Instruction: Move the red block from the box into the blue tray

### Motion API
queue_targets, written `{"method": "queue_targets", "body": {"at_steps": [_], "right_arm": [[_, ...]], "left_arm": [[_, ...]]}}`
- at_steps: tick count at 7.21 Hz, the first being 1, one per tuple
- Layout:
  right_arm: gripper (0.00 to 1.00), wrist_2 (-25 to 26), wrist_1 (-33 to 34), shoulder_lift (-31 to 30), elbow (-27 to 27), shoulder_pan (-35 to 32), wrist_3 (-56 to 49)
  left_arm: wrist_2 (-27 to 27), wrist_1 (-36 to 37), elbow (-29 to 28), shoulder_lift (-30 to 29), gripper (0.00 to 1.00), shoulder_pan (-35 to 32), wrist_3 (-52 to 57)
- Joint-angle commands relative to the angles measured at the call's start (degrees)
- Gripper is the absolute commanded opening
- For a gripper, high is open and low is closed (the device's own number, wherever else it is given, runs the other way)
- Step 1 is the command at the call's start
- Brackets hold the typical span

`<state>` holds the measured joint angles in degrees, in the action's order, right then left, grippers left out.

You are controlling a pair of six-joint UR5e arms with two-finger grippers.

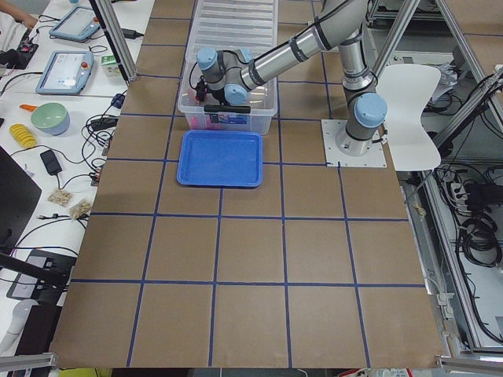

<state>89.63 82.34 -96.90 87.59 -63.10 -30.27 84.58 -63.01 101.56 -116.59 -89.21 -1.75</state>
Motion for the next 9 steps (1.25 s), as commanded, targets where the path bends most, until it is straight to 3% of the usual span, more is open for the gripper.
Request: {"method": "queue_targets", "body": {"at_steps": [1,3,6,9], "right_arm": [[1.0,-0.86,0.19,0.04,0.04,-3.32,7.03],[1.0,-0.86,0.8,1.0,0.21,-11.23,19.92],[1.0,-1.47,9.03,5.21,0.13,-22.39,33.39],[1.0,-0.6,12.49,7.95,-0.67,-26.02,37.65]], "left_arm": [[0.58,0.0,-0.75,0.49,0.0,0.09,0.08],[0.58,-1.58,-2.15,2.85,0.0,0.44,-0.01],[1.02,-21.19,-12.4,7.33,0.0,0.52,-0.01],[4.97,-31.44,-21.82,11.12,0.0,4.28,0.95]]}}
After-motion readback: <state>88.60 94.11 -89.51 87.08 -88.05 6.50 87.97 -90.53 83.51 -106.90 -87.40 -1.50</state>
